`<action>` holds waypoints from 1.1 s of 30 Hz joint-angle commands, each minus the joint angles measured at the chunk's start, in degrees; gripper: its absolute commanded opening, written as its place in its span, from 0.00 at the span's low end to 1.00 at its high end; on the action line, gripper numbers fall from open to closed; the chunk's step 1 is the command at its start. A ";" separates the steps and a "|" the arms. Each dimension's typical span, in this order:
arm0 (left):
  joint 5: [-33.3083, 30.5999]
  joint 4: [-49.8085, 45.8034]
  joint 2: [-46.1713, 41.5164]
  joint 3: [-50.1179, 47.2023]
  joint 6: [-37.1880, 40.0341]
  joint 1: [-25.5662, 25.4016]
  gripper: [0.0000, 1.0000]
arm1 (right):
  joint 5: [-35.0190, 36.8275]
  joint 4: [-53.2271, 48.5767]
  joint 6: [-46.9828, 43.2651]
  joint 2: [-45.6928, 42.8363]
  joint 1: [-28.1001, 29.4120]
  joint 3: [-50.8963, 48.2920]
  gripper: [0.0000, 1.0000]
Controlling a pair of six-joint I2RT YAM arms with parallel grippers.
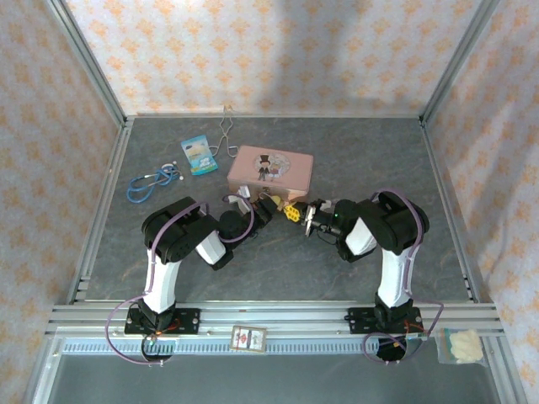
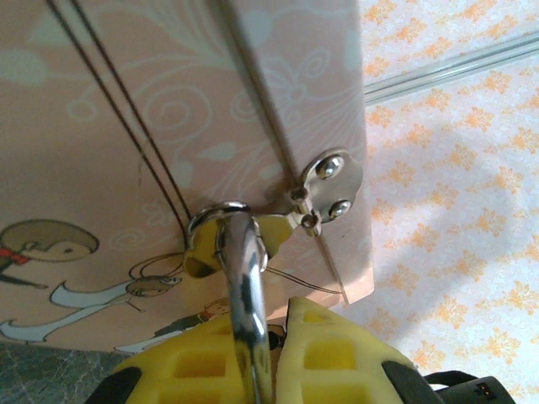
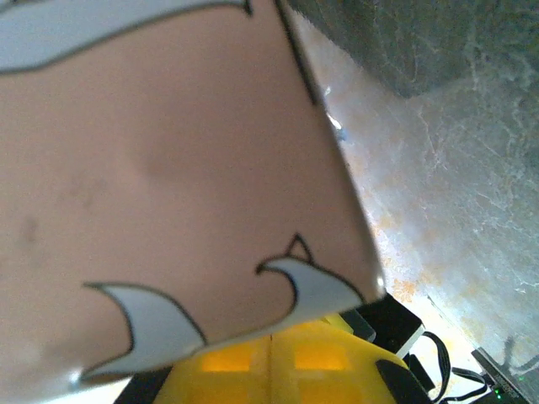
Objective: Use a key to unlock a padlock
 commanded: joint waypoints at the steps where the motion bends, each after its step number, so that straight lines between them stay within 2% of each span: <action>1: 10.64 15.56 -0.44 -1.06 2.07 -2.57 0.00 | 8.36 20.64 21.06 -1.12 -1.15 3.06 0.00; 2: 10.37 15.51 -0.06 -1.13 1.34 -2.50 0.00 | 7.48 20.44 19.35 -0.79 -1.39 3.23 0.00; 6: 8.87 14.82 0.33 -1.33 -0.60 -2.45 0.00 | 5.35 14.97 7.95 -0.77 -2.01 1.92 0.21; 9: 7.93 11.94 -0.95 -1.50 -0.23 -2.57 0.00 | 5.50 6.81 -1.77 -2.94 -2.53 0.24 0.31; 16: 4.18 2.59 -4.65 -1.86 0.49 -2.59 0.00 | 6.20 -8.72 -16.94 -7.84 -3.10 -2.47 0.38; 20: 3.61 -6.13 -6.02 0.43 0.53 -2.76 0.00 | 7.92 -24.05 -29.29 -12.66 -3.11 -2.37 0.40; 22: 3.47 -9.17 -6.05 1.42 1.27 -3.05 0.00 | 10.32 -34.40 -37.21 -16.46 -3.08 -1.51 0.41; 26: 3.02 -16.70 -6.06 3.10 2.52 -3.41 0.00 | 19.73 -56.32 -52.49 -25.74 -3.15 0.95 0.43; 29: 3.33 -19.23 -6.06 4.51 3.50 -3.91 0.00 | 25.89 -66.04 -60.20 -31.30 -3.10 2.27 0.44; 33: 4.24 -25.11 -5.13 7.45 6.23 -4.99 0.00 | 30.30 -73.43 -69.17 -36.20 -2.99 4.25 0.46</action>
